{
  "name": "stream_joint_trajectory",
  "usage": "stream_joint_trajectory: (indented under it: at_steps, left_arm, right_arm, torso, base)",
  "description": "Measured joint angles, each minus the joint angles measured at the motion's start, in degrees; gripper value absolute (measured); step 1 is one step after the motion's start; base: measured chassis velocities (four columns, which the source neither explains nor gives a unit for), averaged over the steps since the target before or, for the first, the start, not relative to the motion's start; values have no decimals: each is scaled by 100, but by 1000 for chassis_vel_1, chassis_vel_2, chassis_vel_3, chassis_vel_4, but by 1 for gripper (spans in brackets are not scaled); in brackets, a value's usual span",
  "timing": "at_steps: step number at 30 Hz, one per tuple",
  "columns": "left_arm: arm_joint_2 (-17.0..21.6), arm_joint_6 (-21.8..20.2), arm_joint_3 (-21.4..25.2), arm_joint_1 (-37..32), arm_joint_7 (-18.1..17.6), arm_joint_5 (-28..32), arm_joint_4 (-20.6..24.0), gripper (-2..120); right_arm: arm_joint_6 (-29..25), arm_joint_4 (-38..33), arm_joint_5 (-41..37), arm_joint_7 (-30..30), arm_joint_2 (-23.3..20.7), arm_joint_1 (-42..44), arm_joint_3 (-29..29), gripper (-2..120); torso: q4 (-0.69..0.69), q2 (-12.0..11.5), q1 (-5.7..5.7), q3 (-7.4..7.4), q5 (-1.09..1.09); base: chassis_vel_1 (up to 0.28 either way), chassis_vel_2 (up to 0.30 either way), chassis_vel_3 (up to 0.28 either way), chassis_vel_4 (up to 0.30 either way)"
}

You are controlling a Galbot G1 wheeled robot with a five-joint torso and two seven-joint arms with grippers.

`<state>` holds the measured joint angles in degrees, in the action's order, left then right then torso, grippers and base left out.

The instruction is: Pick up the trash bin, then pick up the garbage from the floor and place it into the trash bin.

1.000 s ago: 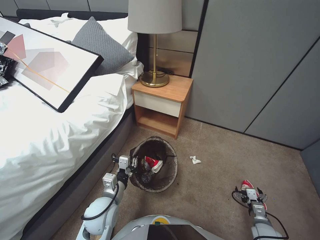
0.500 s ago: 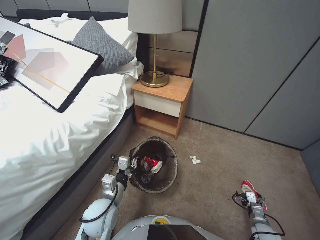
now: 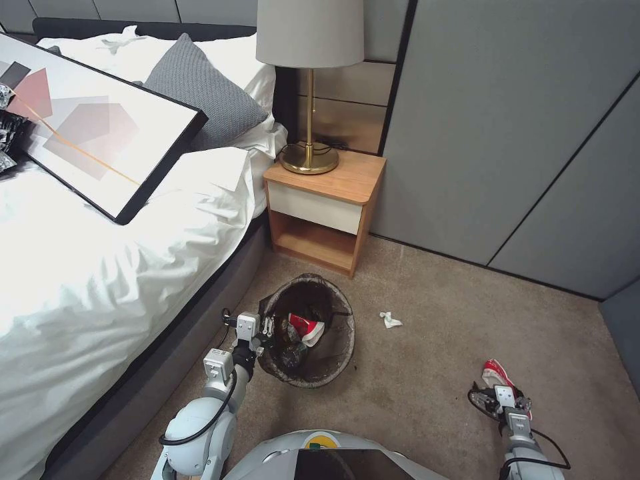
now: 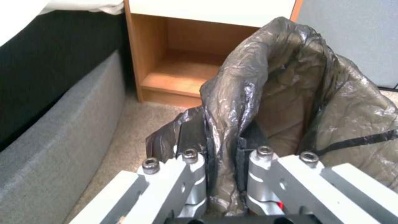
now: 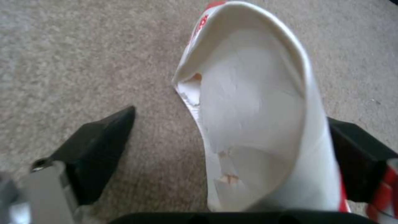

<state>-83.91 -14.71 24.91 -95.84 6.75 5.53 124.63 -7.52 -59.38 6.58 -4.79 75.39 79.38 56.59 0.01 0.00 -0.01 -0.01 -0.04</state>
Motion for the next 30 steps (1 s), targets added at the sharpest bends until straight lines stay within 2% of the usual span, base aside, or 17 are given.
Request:
stream_joint_trajectory:
  at_steps: [4,11,12,14,16,20,23,25,27,30]
  left_arm:
    - [0,0,5,7,-1,0,-11,7]
    - [2,-1,21,29,-1,6,-43,7]
    - [2,-1,21,29,-1,6,-43,7]
    - [2,-2,22,36,-1,8,-58,7]
    - [2,-2,24,49,-2,11,-84,7]
    - [-2,-4,20,69,-2,14,-110,7]
    - [-4,-8,20,78,-1,18,-115,7]
    - [-1,-9,27,77,-2,19,-114,7]
    - [-2,-11,29,76,-1,23,-115,7]
    - [-14,-12,21,76,-1,18,-115,7]
  right_arm:
    - [-56,35,0,-43,-1,-5,15,88]
    - [-137,-35,-18,-57,28,36,30,65]
    - [-137,-35,-18,-57,28,36,30,65]
    - [-140,-112,-16,-50,47,62,42,58]
    - [-132,-332,-12,-42,94,128,61,41]
    - [-133,-487,-12,-26,138,161,72,32]
    - [-220,-420,-13,-14,163,145,61,17]
    - [-249,-400,-14,-13,166,141,56,14]
    - [-282,-391,-16,-10,168,125,44,3]
    - [-311,-390,-16,-5,166,113,34,0]
  torso:
    - [-1,0,0,0,1]
    - [0,0,0,0,6]
    - [0,0,0,0,6]
    - [1,0,0,1,7]
    - [1,0,1,1,10]
    - [-3,-1,1,1,6]
    - [-2,-1,1,1,4]
    - [-1,0,1,1,4]
    - [-1,0,1,1,3]
    - [-2,-1,1,1,3]
  base:
    - [0,0,0,0]
    - [0,0,0,0]
    - [0,0,0,0]
    - [0,0,0,0]
    - [0,0,0,0]
    - [0,0,0,0]
    - [0,0,0,0]
    - [0,0,0,0]
    - [0,0,0,0]
    - [0,0,0,0]
